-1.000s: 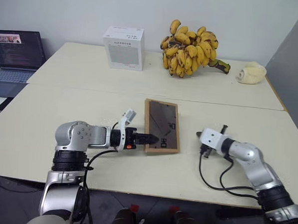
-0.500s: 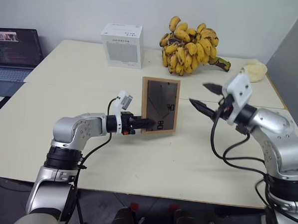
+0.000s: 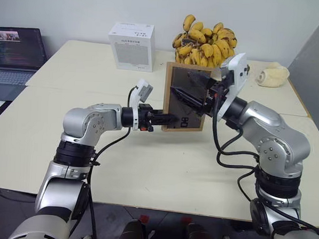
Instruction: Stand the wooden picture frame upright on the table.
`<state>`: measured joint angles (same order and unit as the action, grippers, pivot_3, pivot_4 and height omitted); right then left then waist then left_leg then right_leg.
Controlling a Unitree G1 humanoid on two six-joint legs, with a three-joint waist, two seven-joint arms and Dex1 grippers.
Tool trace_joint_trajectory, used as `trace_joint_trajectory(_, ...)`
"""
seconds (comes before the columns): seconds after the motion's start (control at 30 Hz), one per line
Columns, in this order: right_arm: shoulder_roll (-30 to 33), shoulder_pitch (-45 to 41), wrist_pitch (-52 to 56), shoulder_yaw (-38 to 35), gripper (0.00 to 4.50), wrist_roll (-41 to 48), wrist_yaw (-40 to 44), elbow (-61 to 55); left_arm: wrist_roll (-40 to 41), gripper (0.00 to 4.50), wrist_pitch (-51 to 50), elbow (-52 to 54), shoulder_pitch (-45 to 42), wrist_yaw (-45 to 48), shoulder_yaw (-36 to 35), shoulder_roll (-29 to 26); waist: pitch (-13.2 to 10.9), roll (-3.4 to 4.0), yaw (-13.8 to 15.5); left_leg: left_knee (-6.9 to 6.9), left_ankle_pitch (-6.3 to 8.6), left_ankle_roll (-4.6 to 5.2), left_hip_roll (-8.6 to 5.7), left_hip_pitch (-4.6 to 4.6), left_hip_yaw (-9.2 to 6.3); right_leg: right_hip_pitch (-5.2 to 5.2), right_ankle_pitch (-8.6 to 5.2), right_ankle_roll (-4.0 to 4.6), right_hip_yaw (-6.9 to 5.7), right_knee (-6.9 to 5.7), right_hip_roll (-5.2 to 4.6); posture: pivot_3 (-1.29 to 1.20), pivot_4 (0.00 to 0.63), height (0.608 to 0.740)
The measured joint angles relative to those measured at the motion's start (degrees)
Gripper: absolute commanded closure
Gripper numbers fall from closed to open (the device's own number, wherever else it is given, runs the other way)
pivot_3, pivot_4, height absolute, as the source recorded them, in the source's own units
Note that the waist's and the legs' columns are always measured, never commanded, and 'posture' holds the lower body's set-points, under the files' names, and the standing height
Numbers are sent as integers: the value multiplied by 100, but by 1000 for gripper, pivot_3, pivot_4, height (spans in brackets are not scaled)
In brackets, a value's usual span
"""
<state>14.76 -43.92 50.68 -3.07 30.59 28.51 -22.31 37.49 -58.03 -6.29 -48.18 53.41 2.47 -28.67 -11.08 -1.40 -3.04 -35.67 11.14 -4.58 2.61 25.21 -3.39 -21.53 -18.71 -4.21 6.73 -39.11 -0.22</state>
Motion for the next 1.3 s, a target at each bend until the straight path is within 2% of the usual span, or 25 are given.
trace_joint_trajectory(0.3, -171, -57, -207, 107, 439, -18, -226, 133, -155, 3214, 149, -205, -91, 115, 69, 32, 0, 0, -9, 0, 0, 0, 1, 1, 0, -2, 0, 0, -1, 0, 0, 0, 150, 740)
trace_joint_trajectory(0.73, 76, 222, 163, -172, 439, 273, -539, -330, -1024, 3214, 1236, -2513, -1019, 444, 172, 217, 0, 0, -7, -3, -1, 1, 0, 26, -1, -27, 0, 0, -4, -7, 2, 0, 150, 740)
trace_joint_trajectory(0.93, 72, 231, 140, -180, 439, 273, -611, -334, -1131, 3214, 1289, -2632, -1101, 513, 172, 268, 0, 0, -9, -14, -2, 0, 0, 60, 0, -74, 0, 1, -5, -46, 2, 0, 150, 740)
trace_joint_trajectory(1.03, 309, 232, 13, 6, 439, 144, -571, -316, -1164, 3214, 1296, -2632, -1101, 558, 172, 275, 0, 0, -10, -18, -3, 0, 0, 59, -1, -75, 0, 2, -6, -55, 2, 0, 150, 740)
trace_joint_trajectory(1.13, 985, 286, -100, 214, 439, -62, -213, -126, -1185, 3214, 1244, -2587, -1098, 626, 172, 228, 0, 0, -9, -29, -3, 0, -1, 60, 1, -73, -1, 2, -6, -55, 2, 0, 150, 740)
trace_joint_trajectory(1.3, 1634, 134, 87, -116, 439, 47, 104, 134, -1207, 3214, 1139, -2446, -1046, 678, 171, 104, -1, 1, -6, -31, -4, 3, -1, 59, -1, -74, -1, 2, -6, -68, 2, 0, 150, 740)
